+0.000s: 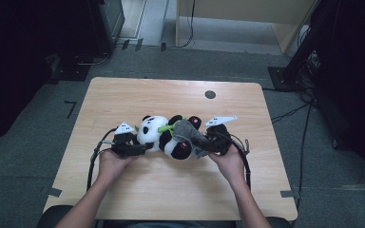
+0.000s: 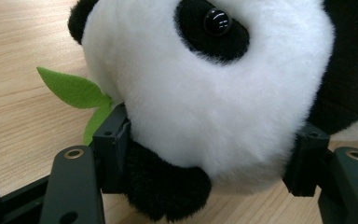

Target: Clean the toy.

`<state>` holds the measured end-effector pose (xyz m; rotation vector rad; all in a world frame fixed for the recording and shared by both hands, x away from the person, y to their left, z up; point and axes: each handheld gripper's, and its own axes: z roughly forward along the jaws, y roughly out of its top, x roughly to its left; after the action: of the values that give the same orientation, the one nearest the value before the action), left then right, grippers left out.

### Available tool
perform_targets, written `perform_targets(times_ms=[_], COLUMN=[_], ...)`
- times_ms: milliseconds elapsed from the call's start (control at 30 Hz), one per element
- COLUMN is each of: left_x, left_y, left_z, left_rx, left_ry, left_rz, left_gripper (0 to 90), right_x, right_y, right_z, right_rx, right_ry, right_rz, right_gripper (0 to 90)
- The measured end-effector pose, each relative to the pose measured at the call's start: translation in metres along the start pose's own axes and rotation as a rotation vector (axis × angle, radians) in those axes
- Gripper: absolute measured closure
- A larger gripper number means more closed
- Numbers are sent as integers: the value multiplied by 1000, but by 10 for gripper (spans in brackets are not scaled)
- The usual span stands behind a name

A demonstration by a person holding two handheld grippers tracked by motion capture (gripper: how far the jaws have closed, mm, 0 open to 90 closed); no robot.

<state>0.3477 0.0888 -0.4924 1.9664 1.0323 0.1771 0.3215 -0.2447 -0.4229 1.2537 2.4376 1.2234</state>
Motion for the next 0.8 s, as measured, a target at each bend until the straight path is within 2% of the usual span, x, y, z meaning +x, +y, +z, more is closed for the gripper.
perform_targets(times_ms=[67,200,300,400,467,600,700,767,800], left_x=[0,0,-2,-4,-5,-5,-4,-4,-4], left_y=[0,0,2,3,4,4,4,4,4], left_z=[0,0,0,0,0,0,1,1,1], left_rx=[-1,0,8,10,10,9,13,17,17], left_ry=[-1,2,11,20,21,18,13,10,5], left_rz=[-3,-2,-2,-7,-7,-22,-25,-23,-22], left_gripper=[330,330,332,342,342,343,346,349,349], right_x=[-3,0,9,25,36,56,61,60,60], right_y=[2,9,17,23,26,28,23,19,17], right_z=[-5,-21,-31,-34,-32,-20,-2,6,8], right_rx=[-17,-62,-96,-116,-117,-79,-33,-33,-31], right_ry=[-1,-14,-16,2,15,39,31,16,-8], right_rz=[13,9,-14,-46,-74,-110,-134,-152,-174], right_gripper=[780,779,779,774,775,776,775,778,778])
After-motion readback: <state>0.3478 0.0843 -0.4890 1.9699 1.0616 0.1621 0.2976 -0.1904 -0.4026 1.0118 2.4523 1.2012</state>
